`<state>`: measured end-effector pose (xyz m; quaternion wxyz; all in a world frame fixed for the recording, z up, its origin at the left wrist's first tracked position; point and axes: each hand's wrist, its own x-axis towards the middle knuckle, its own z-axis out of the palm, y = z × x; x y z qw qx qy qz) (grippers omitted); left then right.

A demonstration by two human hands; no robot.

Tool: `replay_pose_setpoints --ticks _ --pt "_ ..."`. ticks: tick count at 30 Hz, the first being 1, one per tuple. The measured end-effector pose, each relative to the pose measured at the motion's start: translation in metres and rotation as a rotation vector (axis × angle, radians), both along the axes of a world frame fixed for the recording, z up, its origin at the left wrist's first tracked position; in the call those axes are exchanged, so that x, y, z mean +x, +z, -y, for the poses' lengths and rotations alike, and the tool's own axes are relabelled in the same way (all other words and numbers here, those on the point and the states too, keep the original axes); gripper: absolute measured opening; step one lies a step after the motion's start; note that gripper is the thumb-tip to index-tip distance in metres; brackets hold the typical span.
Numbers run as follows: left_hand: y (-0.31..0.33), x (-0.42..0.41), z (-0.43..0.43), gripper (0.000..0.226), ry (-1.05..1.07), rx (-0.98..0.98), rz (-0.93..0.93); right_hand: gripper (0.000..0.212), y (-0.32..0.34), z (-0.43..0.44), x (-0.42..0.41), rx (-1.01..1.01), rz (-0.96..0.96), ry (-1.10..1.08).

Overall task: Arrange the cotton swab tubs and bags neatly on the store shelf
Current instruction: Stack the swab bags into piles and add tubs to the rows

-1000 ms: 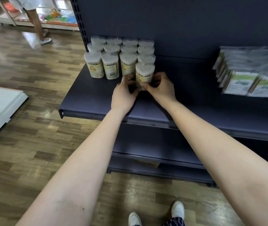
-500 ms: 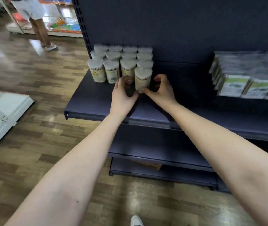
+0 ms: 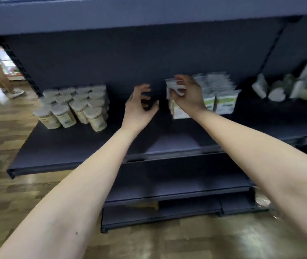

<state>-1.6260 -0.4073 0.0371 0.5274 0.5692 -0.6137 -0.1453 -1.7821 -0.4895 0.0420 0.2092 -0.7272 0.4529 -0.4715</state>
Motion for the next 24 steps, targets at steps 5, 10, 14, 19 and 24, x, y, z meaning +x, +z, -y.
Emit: replay_pose_setpoints --ticks 5,10,14,19,24 --pt "0.008 -0.109 0.037 0.048 -0.159 0.027 -0.02 0.042 0.004 0.015 -0.139 0.023 -0.05 -0.202" --pt "-0.003 -0.226 0.067 0.051 -0.275 0.049 -0.048 0.046 -0.001 -0.001 -0.256 0.094 -0.07 -0.327" --pt "-0.018 -0.297 0.079 0.051 -0.349 0.119 -0.031 0.047 -0.01 -0.013 -0.327 0.083 -0.16 -0.362" --pt "-0.036 -0.349 0.092 0.051 -0.4 0.162 0.004 0.049 -0.02 -0.011 -0.392 0.09 -0.185 -0.428" --pt "-0.044 -0.37 0.134 0.048 -0.407 0.192 0.034 0.052 -0.035 0.009 -0.421 0.121 -0.15 -0.493"
